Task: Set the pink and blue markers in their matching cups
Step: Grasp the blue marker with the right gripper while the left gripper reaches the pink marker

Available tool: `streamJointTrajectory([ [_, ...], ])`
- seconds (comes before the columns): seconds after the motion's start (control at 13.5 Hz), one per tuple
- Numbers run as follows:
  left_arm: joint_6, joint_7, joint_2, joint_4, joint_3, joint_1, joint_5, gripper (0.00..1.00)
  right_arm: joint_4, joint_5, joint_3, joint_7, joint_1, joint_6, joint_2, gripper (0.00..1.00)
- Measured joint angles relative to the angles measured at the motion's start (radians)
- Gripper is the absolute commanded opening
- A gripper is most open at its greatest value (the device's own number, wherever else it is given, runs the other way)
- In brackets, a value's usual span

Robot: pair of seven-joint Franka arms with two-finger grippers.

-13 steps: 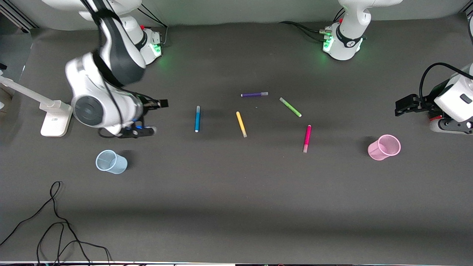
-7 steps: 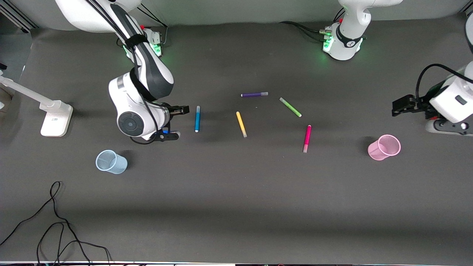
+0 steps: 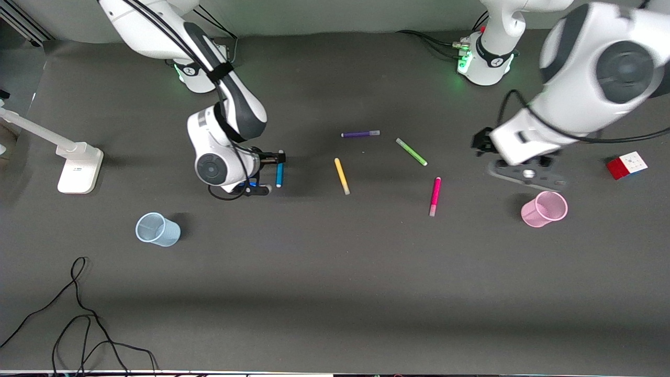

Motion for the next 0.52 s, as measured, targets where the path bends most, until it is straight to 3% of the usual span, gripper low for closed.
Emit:
streamJointTrajectory([
  [0.22, 0.124, -0.002, 0.001, -0.116, 0.0, -0.045, 0.0, 1.0, -0.002, 0.003, 0.0, 0.011, 0.024, 0.076, 0.061, 0.89],
  [0.52, 0.377, -0.002, 0.011, -0.313, 0.0, -0.057, 0.001, 1.0, -0.01, 0.023, 0.0, 0.014, 0.076, 0.13, 0.112, 0.61],
])
